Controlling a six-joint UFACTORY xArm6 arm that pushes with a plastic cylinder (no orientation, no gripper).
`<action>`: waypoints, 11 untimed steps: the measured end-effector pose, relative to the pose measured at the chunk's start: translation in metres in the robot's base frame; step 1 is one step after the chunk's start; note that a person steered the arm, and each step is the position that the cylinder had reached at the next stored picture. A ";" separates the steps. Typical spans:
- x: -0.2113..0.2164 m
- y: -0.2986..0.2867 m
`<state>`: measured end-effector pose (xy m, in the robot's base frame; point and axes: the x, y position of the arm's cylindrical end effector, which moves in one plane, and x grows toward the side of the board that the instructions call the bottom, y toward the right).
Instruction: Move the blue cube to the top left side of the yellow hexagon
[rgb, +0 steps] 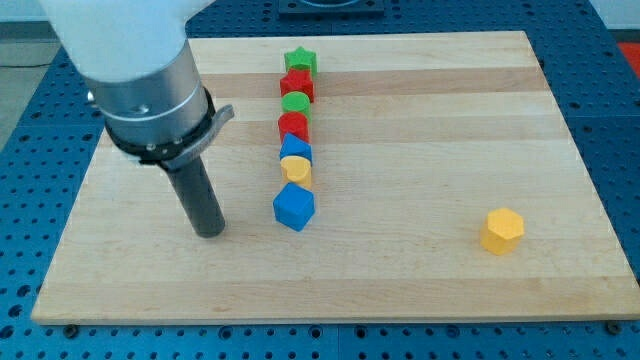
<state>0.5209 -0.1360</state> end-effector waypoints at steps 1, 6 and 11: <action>-0.006 0.032; -0.029 0.136; -0.061 0.243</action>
